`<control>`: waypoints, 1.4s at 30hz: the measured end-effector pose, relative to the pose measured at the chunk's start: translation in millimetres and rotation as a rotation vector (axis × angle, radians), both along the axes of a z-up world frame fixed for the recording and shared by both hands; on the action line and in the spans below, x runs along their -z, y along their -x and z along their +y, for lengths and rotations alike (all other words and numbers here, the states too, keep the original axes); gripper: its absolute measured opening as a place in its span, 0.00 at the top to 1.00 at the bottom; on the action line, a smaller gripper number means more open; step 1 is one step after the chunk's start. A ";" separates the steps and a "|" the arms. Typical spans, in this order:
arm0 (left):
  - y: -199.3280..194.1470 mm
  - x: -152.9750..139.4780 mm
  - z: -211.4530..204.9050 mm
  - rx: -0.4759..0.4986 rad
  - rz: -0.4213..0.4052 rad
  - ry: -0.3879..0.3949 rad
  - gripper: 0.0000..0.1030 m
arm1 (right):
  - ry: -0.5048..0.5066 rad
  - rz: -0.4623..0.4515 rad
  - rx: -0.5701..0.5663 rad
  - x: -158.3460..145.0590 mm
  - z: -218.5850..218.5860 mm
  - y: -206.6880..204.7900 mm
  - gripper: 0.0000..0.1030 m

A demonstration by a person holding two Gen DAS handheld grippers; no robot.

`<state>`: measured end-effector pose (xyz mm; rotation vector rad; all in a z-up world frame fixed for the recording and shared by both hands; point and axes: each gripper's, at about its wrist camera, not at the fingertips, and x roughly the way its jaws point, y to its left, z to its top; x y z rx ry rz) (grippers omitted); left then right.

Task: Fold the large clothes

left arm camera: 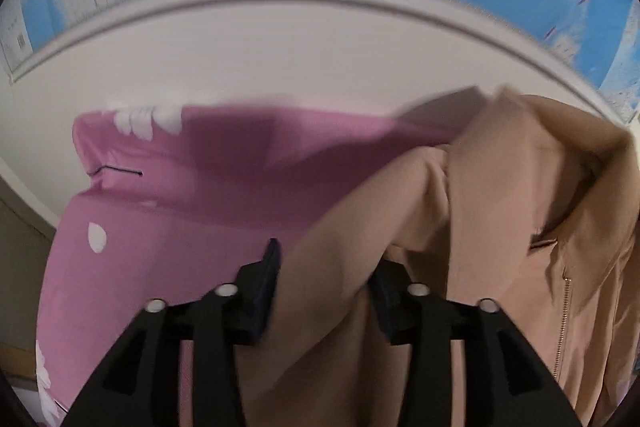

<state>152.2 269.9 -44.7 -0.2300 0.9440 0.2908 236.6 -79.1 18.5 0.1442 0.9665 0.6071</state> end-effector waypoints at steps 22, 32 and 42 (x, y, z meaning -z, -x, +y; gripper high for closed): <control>188.7 -9.5 7.6 0.176 -0.158 0.045 0.24 | -0.046 0.117 -0.033 75.9 -187.3 210.2 0.40; 221.1 -0.5 10.7 0.195 -0.127 0.084 0.24 | -0.006 -0.187 0.053 -39.5 -212.2 210.5 0.99; 251.9 30.0 11.9 0.342 -0.066 0.280 0.20 | 0.033 -0.142 0.131 -14.7 -212.3 176.5 0.97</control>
